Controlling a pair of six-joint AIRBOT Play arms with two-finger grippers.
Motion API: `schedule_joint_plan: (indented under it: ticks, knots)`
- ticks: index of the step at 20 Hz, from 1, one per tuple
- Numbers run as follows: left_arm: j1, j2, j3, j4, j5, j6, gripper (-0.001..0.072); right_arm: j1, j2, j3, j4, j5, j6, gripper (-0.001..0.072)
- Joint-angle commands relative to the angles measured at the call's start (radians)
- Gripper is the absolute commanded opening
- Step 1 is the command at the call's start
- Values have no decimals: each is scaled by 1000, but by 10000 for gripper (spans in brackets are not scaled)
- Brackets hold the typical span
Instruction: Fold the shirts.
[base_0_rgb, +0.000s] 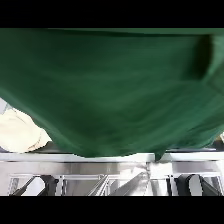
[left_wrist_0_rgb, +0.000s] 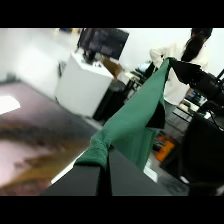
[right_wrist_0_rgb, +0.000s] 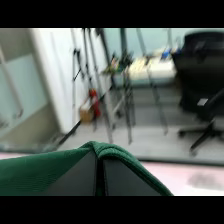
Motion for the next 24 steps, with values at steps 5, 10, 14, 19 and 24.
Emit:
schedule_joint_plan:
  ticks: [5,10,14,19,24]
  knots:
    - [-320,-473,-107,449,274,93,24,343,-478,-168,-322,-140,26,18]
    - [-337,-935,238,444,261,-5,22,369,-860,-73,-115,-227,-80,18]
    - [-356,-1111,463,448,263,-84,22,343,-1019,14,-106,-167,-79,18]
    - [-368,-1172,489,644,256,-142,14,287,-1128,13,-274,-54,-75,18]
    - [-370,-1172,344,708,243,-156,13,285,-1218,3,-306,-29,-74,18]
